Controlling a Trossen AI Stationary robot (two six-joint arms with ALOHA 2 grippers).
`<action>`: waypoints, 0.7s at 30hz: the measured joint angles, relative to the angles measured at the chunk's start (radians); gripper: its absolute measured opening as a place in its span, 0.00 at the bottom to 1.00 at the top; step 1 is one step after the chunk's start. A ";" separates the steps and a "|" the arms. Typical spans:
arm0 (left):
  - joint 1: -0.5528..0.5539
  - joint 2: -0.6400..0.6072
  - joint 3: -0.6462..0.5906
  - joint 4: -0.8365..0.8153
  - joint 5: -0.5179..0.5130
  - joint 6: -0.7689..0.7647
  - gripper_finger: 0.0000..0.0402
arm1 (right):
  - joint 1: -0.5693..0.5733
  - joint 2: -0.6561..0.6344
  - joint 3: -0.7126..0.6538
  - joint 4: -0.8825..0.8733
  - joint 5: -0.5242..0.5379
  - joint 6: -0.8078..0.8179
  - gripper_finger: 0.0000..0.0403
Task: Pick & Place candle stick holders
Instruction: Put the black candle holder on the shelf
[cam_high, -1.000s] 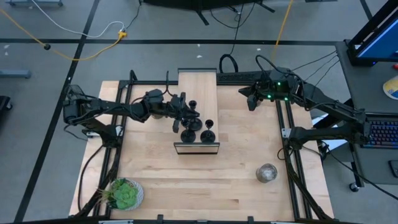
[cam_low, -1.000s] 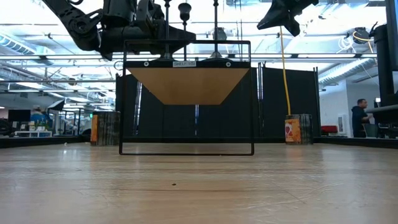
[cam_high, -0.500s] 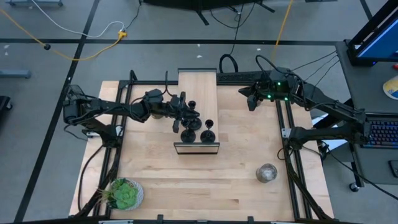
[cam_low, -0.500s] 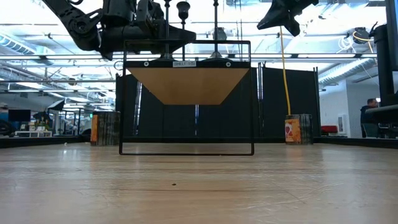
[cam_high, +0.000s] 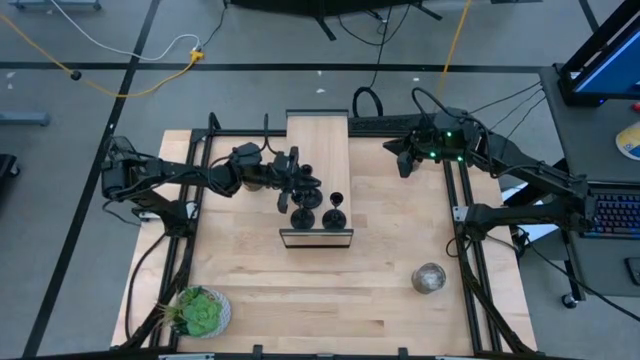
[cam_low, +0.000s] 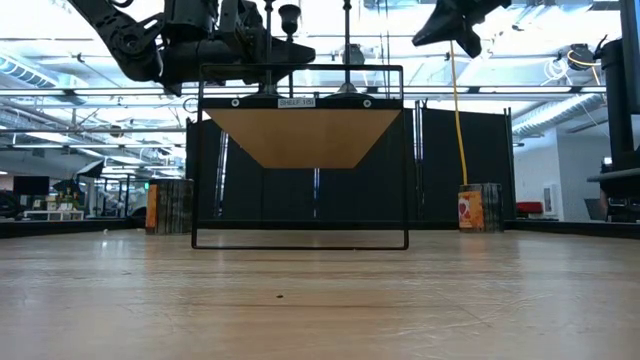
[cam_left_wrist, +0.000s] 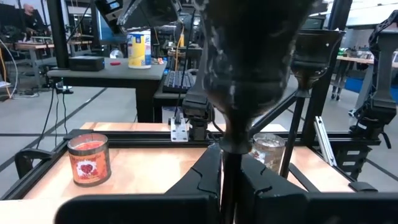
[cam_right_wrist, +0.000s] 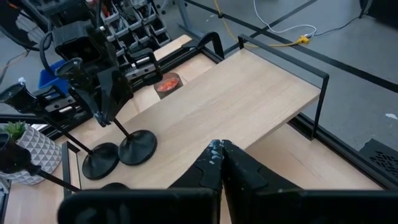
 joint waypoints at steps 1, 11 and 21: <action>0.000 0.000 0.000 0.000 0.000 0.001 0.03 | 0.000 0.000 0.000 0.002 0.000 0.000 0.00; 0.000 0.000 0.001 -0.005 0.000 -0.054 0.09 | 0.000 0.000 0.000 0.003 0.000 0.001 0.00; 0.025 0.000 0.001 -0.010 0.000 -0.056 0.27 | 0.000 0.000 0.000 0.003 0.000 0.000 0.00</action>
